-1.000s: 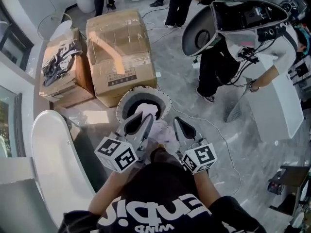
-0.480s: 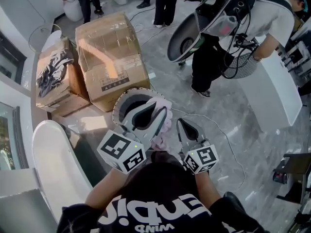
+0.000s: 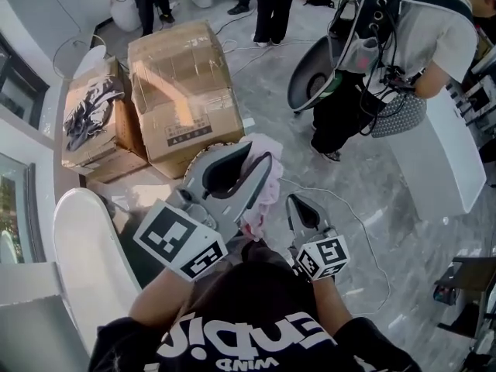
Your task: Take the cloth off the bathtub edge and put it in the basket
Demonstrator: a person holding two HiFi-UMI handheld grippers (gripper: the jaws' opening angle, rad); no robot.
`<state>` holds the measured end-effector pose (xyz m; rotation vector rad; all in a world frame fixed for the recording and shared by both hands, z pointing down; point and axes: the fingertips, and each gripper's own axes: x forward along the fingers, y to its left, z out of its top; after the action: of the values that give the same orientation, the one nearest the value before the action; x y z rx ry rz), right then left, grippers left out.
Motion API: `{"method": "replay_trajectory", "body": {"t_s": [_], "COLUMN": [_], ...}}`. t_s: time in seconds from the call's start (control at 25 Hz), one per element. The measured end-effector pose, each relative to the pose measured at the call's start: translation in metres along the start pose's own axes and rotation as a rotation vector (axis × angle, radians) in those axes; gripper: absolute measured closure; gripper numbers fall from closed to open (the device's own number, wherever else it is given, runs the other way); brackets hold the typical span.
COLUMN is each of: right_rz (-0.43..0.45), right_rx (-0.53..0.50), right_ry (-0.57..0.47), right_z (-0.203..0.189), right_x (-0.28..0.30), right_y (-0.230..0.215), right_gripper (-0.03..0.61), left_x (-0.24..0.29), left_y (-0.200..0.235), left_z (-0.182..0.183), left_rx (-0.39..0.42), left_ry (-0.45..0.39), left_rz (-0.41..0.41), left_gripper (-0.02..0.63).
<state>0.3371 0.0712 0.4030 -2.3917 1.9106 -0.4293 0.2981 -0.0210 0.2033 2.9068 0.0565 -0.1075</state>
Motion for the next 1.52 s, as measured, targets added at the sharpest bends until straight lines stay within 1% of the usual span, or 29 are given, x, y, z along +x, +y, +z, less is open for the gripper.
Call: {"method": "replay_trajectory", "body": {"t_s": [0.08,0.24,0.4,0.52,0.68,0.8,1.04,1.16,1.32,1.52], "right_rz": [0.003,0.012,0.036,0.072,0.108,0.128,0.151,0.155,0.15,0.15], "right_rx": [0.001,0.0,-0.004,-0.015,-0.029,-0.034,-0.037,-0.038,-0.038,-0.037], "right_ry": [0.007,0.019,0.021,0.023,0.03,0.037,0.037,0.034,0.035,0.052], "right_z": [0.0,0.004,0.01,0.019,0.029,0.03,0.04,0.043,0.045,0.045], "right_x": [0.004,0.013,0.027,0.04,0.056,0.079,0.116,0.133,0.151,0.165], "right_y": [-0.004,-0.015,-0.03,-0.037,-0.043,-0.04,-0.028,-0.018,-0.01,-0.008], "right_gripper": [0.572,0.572,0.572,0.572,0.572,0.572,0.572,0.572,0.572,0.572], "left_x": [0.004,0.013,0.024,0.027,0.027,0.021,0.015,0.012,0.013,0.014], "left_y": [0.006,0.02,0.03,0.042,0.064,0.089,0.13,0.15,0.168,0.188], "left_z": [0.014,0.034,0.059,0.086,0.12,0.134,0.147,0.146,0.128,0.097], "left_rx": [0.012,0.008,0.057,0.097,0.139,0.171,0.16,0.16,0.125,0.067], "left_ry": [-0.018,-0.043,-0.082,-0.124,-0.162,-0.175,-0.171,-0.16,-0.128,-0.083], "left_rz": [0.008,0.032,0.058,0.1,0.156,0.19,0.224,0.229,0.215,0.224], "left_gripper": [0.531,0.531,0.531,0.531,0.531,0.531,0.531,0.531,0.531,0.531]}}
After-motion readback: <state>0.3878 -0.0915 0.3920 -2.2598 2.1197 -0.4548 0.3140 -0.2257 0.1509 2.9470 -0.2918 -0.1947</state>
